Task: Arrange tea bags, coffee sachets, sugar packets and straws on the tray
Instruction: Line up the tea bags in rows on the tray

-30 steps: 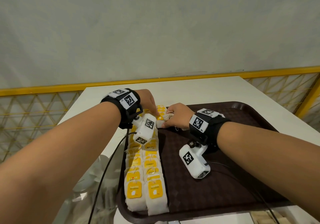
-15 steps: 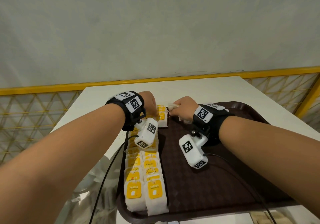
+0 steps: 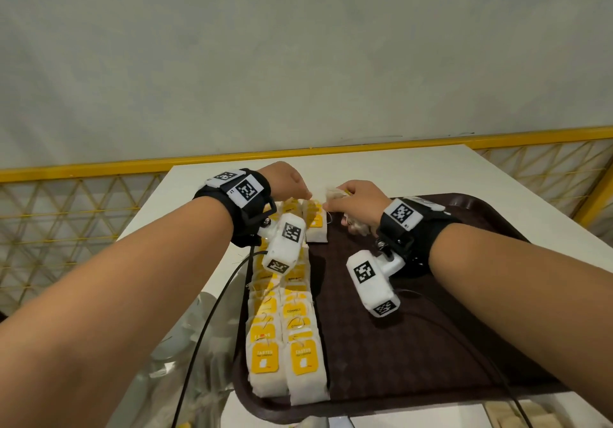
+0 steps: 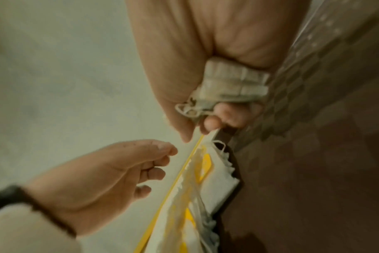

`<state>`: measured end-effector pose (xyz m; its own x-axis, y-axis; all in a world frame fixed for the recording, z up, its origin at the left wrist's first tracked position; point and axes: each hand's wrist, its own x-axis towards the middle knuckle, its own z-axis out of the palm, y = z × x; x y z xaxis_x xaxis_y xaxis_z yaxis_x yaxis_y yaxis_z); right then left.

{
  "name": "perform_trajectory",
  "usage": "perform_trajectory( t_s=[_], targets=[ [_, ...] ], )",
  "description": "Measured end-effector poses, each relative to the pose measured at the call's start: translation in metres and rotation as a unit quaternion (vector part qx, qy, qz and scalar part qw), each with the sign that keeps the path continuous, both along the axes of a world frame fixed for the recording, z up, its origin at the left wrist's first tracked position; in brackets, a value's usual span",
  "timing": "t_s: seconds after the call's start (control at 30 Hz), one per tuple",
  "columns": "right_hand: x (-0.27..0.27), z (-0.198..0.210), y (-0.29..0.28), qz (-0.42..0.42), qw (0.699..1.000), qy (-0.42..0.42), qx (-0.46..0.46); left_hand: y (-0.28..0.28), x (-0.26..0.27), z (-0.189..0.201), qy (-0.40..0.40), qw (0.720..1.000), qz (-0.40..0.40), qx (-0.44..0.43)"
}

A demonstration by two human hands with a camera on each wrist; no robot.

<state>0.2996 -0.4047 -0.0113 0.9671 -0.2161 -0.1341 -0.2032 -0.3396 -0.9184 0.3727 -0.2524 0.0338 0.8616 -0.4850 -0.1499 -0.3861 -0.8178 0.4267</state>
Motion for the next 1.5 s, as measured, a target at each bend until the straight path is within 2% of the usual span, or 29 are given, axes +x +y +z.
perform_trajectory(
  t_s=[0.07,0.13,0.3,0.43,0.5,0.63,0.73,0.93,1.03,1.07,1.13,1.27,1.37,1.5],
  targets=[
    [-0.007,0.004,-0.005,0.026,0.997,0.01,0.077,0.001,-0.01,0.006,0.048,0.996,-0.011,-0.077],
    [-0.013,0.005,-0.008,0.047,0.995,0.013,0.088,-0.001,-0.021,0.012,0.096,0.988,-0.011,-0.118],
    [-0.034,0.003,-0.001,0.044,0.993,-0.043,0.104,-0.01,-0.044,0.012,0.135,0.985,-0.018,-0.106],
    [-0.048,0.008,-0.004,0.077,0.989,-0.034,0.123,-0.007,-0.052,0.007,0.151,0.98,-0.026,-0.126],
    [-0.054,0.009,-0.008,0.067,0.989,-0.019,0.131,-0.002,-0.054,0.006,0.147,0.977,-0.007,-0.153],
    [-0.061,0.012,-0.013,-0.004,0.981,-0.022,0.19,0.006,-0.059,0.004,0.153,0.96,0.032,-0.231],
    [-0.062,0.017,-0.011,-0.039,0.969,-0.027,0.244,0.005,-0.067,0.003,0.158,0.956,0.033,-0.245],
    [-0.07,0.036,-0.006,-0.066,0.98,-0.088,0.164,0.007,-0.096,0.014,0.151,0.947,0.013,-0.285],
    [-0.087,0.055,-0.006,0.039,0.992,-0.077,0.092,0.018,-0.113,0.022,0.023,0.957,0.001,-0.289],
    [-0.095,0.061,-0.004,0.09,0.992,-0.066,0.058,0.022,-0.121,0.025,0.013,0.949,-0.016,-0.314],
    [-0.111,0.074,0.002,0.16,0.985,-0.053,0.037,0.029,-0.14,0.027,0.046,0.93,-0.054,-0.36],
    [-0.132,0.086,0.011,0.167,0.981,-0.04,0.092,0.045,-0.167,0.027,0.067,0.913,-0.063,-0.398],
    [-0.142,0.081,0.016,0.13,0.974,-0.008,0.184,0.051,-0.187,0.018,0.068,0.898,-0.036,-0.433],
    [-0.151,0.068,0.025,0.088,0.932,0.054,0.347,0.049,-0.205,-0.001,0.037,0.888,0.042,-0.457]
  ],
)
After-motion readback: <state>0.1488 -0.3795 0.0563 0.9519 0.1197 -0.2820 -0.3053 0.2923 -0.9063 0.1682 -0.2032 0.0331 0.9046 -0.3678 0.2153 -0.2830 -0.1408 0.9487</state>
